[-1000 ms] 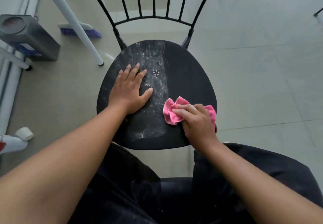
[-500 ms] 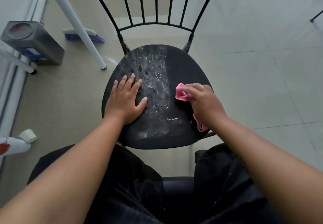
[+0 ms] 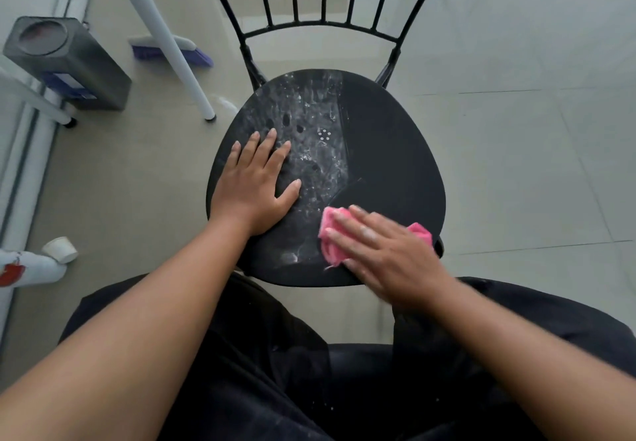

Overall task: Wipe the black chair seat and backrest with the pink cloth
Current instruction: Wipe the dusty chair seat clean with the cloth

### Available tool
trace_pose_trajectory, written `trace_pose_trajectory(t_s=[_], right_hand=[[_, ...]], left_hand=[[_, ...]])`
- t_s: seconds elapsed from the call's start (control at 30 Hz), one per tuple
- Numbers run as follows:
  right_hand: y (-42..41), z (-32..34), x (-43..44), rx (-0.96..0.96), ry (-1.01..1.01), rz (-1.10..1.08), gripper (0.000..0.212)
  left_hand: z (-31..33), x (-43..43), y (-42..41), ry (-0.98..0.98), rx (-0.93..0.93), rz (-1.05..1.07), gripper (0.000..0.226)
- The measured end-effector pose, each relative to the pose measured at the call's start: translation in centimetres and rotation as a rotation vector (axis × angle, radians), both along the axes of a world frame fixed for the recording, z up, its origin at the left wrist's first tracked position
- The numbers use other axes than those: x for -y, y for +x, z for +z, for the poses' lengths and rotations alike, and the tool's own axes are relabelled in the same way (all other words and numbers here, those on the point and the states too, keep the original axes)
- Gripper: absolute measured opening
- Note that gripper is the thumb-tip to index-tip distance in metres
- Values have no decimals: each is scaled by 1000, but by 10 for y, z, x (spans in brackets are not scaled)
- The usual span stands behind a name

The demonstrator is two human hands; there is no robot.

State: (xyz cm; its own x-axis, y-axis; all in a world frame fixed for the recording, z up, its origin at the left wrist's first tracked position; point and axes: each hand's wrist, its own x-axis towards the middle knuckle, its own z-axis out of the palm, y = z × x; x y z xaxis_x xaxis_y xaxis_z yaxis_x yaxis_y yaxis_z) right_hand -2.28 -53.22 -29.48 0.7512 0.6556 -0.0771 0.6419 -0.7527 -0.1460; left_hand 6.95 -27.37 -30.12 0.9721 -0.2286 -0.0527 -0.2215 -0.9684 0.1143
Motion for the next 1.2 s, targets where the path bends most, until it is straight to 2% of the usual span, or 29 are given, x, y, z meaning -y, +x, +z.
trace_pose_trajectory(t_s=[0.03, 0.1, 0.17, 0.2, 0.23, 0.3, 0.37, 0.43, 0.47, 0.53, 0.6, 0.63, 0.67, 0.73, 0.8, 0.87, 0.9, 0.97, 1.07, 1.1, 1.13, 1.2], right_hand=[[13, -2, 14, 12, -23, -49, 51], [48, -1, 30, 7, -35, -316, 55], [81, -2, 14, -30, -35, -570, 59], [88, -1, -5, -33, -34, -613, 59], [86, 0, -25, -20, -33, -589, 60], [59, 2, -50, 8, -41, -367, 60], [24, 7, -39, -4, -59, -84, 59], [19, 8, -4, -31, -78, 46, 58], [30, 6, 12, -20, -86, 9, 58], [66, 3, 20, 11, -71, -231, 58], [102, -1, -7, 14, -19, -526, 57], [110, -1, -29, -7, -1, -599, 57], [109, -1, -49, -19, 7, -596, 57], [75, -1, -68, 6, -6, -378, 58], [27, 3, -50, 3, -65, -117, 60], [21, 6, -10, -14, -80, -17, 61], [37, 4, 8, -9, -86, -59, 61], [83, 1, 18, 10, -72, -276, 60], [148, -4, -24, -7, 25, -688, 57], [156, -3, -42, -24, 48, -749, 57], [156, -3, -58, -31, 60, -732, 57], [125, -2, -72, -20, 31, -534, 57]], left_hand=[[0, -1, 1, 3, -3, -2, 73], [-1, -2, 1, 3, -8, 3, 70], [-2, -2, 1, -8, -16, -3, 67], [-2, -2, 1, -17, -19, -6, 66], [-2, -2, 1, -26, -21, -5, 64], [0, -2, 2, -40, -18, -1, 64], [1, -2, 3, -37, -13, -2, 64], [1, -1, 3, -26, -23, -9, 65], [1, -1, 2, -20, -27, -4, 65], [1, -1, 1, -13, -30, 10, 64], [1, -1, 2, -12, -31, 12, 63], [1, -2, 2, -12, -29, 15, 62], [1, -2, 1, -12, -28, 18, 62], [3, -1, 2, -15, -30, 19, 62], [3, 0, 2, -13, -39, 19, 62], [2, 0, 2, -2, -44, 15, 64], [1, -1, 2, 2, -45, 13, 64], [0, -1, 2, 7, -38, 13, 65], [0, -1, 3, 6, -35, 13, 66], [1, -1, 3, 4, -36, 16, 66], [1, -1, 3, 3, -35, 18, 66], [2, 0, 3, 5, -40, 12, 67]])
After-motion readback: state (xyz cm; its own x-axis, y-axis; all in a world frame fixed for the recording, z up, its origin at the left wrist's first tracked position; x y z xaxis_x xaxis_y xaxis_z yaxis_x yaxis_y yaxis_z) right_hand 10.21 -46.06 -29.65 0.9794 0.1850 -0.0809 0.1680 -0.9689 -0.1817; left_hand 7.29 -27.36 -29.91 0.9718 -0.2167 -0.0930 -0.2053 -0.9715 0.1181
